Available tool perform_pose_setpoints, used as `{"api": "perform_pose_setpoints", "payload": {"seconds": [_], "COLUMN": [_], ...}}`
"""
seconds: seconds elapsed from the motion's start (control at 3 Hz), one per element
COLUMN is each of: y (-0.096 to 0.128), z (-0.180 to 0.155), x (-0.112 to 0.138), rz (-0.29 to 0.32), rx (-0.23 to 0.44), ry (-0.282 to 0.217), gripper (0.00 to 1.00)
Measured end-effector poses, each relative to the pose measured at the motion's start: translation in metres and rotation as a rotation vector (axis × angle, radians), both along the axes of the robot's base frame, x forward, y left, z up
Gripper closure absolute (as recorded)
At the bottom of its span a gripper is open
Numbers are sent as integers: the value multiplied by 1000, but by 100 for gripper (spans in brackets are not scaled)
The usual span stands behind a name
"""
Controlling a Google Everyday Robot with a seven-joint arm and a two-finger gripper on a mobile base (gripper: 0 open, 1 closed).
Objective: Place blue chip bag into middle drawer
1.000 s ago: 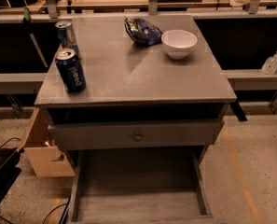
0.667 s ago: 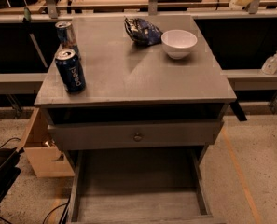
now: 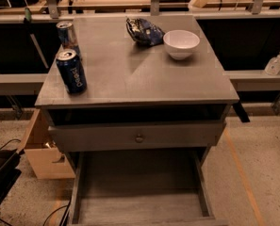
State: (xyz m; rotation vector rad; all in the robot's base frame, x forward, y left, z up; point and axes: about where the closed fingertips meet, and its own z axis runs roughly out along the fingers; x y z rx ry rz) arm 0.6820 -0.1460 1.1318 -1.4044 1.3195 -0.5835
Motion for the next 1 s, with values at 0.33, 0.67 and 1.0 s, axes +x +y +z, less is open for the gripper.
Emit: {"api": "perform_pose_setpoints", "payload": {"seconds": [0.33, 0.67, 1.0], "y": [33, 67, 104], "z": [-31, -67, -107], "x": [51, 92, 120], "rz": [54, 105, 160], "rx": [93, 164, 184], "ry": [38, 106, 193], "gripper": [0, 0, 0]}}
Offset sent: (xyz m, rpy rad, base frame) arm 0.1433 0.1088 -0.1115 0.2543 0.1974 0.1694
